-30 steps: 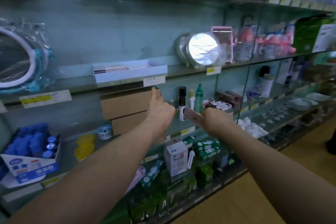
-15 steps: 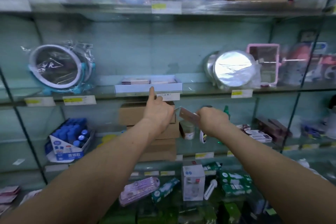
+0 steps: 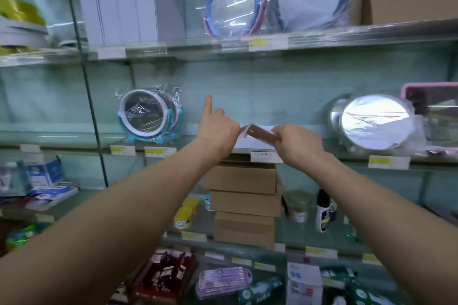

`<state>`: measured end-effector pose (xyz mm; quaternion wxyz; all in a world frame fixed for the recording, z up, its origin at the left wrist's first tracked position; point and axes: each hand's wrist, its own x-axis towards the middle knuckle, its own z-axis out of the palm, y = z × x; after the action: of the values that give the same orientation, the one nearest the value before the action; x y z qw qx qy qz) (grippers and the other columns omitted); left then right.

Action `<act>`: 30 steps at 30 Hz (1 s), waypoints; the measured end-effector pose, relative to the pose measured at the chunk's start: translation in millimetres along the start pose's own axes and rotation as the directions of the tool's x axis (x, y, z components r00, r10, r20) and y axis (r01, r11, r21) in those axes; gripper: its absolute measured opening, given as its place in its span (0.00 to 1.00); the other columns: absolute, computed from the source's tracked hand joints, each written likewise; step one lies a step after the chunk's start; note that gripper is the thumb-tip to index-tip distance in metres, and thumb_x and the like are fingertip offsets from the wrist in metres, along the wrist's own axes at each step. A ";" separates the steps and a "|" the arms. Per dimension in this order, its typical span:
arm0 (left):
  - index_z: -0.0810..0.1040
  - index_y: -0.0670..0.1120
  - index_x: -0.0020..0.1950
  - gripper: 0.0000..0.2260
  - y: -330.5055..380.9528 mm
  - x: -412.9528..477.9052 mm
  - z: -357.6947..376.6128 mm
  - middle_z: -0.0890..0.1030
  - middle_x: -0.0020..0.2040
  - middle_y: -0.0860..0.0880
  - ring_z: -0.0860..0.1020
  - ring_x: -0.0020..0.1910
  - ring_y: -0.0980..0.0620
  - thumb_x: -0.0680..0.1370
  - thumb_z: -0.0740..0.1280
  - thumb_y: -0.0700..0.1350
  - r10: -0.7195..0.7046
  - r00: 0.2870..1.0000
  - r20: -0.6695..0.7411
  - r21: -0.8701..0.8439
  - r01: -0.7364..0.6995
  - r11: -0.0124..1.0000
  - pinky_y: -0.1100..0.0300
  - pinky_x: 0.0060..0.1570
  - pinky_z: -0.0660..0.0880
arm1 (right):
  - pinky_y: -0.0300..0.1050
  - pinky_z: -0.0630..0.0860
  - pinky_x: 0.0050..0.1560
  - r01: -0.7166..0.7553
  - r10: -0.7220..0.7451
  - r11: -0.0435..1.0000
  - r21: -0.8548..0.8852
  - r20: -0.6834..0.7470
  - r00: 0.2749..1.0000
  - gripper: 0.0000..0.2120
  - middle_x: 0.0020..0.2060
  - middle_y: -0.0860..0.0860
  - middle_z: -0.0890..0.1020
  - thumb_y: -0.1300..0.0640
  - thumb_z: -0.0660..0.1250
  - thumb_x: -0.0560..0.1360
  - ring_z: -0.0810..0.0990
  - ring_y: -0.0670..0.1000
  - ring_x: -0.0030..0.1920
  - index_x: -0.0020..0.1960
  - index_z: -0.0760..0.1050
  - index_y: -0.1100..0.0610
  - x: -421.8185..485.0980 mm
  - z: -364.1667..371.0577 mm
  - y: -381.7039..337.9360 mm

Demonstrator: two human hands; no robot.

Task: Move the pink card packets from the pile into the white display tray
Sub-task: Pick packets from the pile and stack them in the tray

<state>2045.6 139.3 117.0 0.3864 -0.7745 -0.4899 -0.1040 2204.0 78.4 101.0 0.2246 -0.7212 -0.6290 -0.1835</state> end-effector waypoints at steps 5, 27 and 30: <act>0.64 0.47 0.28 0.21 -16.7 24.8 4.9 0.67 0.27 0.50 0.74 0.50 0.46 0.82 0.57 0.49 -0.038 0.995 -0.094 -0.014 0.037 0.999 0.39 0.72 0.45 | 0.44 0.62 0.33 0.037 -0.037 0.999 -0.005 -0.056 0.998 0.11 0.38 0.53 0.75 0.66 0.57 0.73 0.71 0.58 0.39 0.47 0.75 0.54 29.3 -1.4 -2.0; 0.71 0.48 0.37 0.14 -46.9 167.6 117.8 0.74 0.36 0.48 0.76 0.50 0.44 0.80 0.54 0.47 -0.130 0.979 -0.157 -0.413 0.055 0.909 0.46 0.69 0.52 | 0.46 0.63 0.36 -0.040 0.045 0.999 0.034 -0.153 0.987 0.06 0.39 0.56 0.77 0.59 0.55 0.78 0.69 0.58 0.38 0.46 0.69 0.57 172.5 92.9 8.8; 0.65 0.48 0.32 0.16 -41.9 178.8 128.5 0.73 0.37 0.49 0.76 0.48 0.44 0.80 0.55 0.47 -0.185 0.975 -0.127 -0.515 0.095 0.852 0.48 0.68 0.55 | 0.46 0.63 0.37 -0.052 0.057 0.998 0.037 -0.161 0.985 0.06 0.44 0.58 0.79 0.57 0.55 0.79 0.69 0.59 0.39 0.48 0.69 0.57 182.7 101.1 13.8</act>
<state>2071.6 359.9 147.0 0.2018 -0.7990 -0.4655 -0.3229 2241.7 283.7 115.5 0.2919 -0.7170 -0.5916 -0.2251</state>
